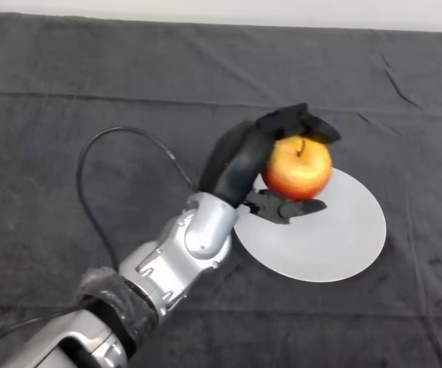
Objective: Move the apple to the plate
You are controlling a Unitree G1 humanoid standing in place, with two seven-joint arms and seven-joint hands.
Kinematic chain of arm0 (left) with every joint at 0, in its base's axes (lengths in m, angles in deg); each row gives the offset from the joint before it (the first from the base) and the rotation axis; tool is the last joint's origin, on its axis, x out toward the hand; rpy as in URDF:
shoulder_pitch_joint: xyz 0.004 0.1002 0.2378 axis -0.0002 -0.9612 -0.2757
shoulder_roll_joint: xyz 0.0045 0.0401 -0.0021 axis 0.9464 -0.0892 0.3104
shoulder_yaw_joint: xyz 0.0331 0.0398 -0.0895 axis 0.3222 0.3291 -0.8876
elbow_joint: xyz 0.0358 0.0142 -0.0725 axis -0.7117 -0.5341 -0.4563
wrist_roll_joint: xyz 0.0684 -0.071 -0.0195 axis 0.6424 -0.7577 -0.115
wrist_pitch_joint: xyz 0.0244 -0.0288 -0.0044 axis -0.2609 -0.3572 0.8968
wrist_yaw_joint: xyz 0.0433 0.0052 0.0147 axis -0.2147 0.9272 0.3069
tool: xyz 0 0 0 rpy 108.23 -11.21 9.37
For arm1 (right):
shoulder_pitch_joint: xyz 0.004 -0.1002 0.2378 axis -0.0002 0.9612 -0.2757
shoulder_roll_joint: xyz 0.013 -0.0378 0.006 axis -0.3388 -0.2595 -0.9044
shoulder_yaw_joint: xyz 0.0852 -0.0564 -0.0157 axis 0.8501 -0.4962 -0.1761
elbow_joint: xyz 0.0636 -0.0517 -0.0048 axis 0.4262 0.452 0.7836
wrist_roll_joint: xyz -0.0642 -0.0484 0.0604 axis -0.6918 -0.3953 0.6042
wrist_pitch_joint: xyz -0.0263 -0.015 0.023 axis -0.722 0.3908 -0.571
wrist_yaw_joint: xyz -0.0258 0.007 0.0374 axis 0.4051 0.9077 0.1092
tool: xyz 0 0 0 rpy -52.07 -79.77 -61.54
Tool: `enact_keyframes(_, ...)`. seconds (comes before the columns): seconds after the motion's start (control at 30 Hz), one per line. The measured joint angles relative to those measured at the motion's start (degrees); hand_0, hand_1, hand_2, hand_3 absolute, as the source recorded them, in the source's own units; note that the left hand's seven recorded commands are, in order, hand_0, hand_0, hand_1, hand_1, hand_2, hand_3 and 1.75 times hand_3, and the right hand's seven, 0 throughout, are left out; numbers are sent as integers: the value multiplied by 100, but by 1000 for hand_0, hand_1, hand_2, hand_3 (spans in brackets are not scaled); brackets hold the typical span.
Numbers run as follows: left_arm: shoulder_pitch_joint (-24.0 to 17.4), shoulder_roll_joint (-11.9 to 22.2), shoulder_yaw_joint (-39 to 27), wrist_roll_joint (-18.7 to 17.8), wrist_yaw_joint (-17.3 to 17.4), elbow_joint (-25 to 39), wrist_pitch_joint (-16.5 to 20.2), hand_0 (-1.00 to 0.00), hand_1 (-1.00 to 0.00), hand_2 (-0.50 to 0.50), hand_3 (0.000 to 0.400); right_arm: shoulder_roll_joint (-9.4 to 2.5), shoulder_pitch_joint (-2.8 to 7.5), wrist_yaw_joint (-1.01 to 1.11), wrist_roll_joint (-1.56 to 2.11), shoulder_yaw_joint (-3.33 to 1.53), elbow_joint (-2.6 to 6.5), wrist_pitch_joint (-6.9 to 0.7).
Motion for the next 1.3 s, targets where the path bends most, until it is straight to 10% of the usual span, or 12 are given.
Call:
enact_keyframes(1.0,289,-179,1564,-938,-49,-760,-231,-1000,-1000,0,400,8,-7,0,-3,2,19,8)
enact_keyframes(1.07,335,-178,1577,-978,-49,-765,-231,-1000,-753,-124,400,9,-8,0,-3,2,20,8)
enact_keyframes(1.13,367,-177,1577,-1066,-49,-766,-231,-1000,-235,-382,400,9,-9,0,-3,2,21,8)
enact_keyframes(1.17,372,-177,1578,-1071,-49,-768,-231,-839,0,-420,336,9,-9,0,-3,3,23,9)
enact_keyframes(1.23,372,-180,1586,-1119,-49,-780,-231,-620,0,-310,248,9,-9,0,-3,4,26,10)
enact_keyframes(1.27,372,-181,1587,-1140,-49,-794,-231,-208,0,-104,83,9,-10,0,-4,5,28,10)
enact_keyframes(1.3,373,-182,1587,-1172,-49,-816,-231,-129,0,-65,52,9,-11,0,-4,5,31,11)
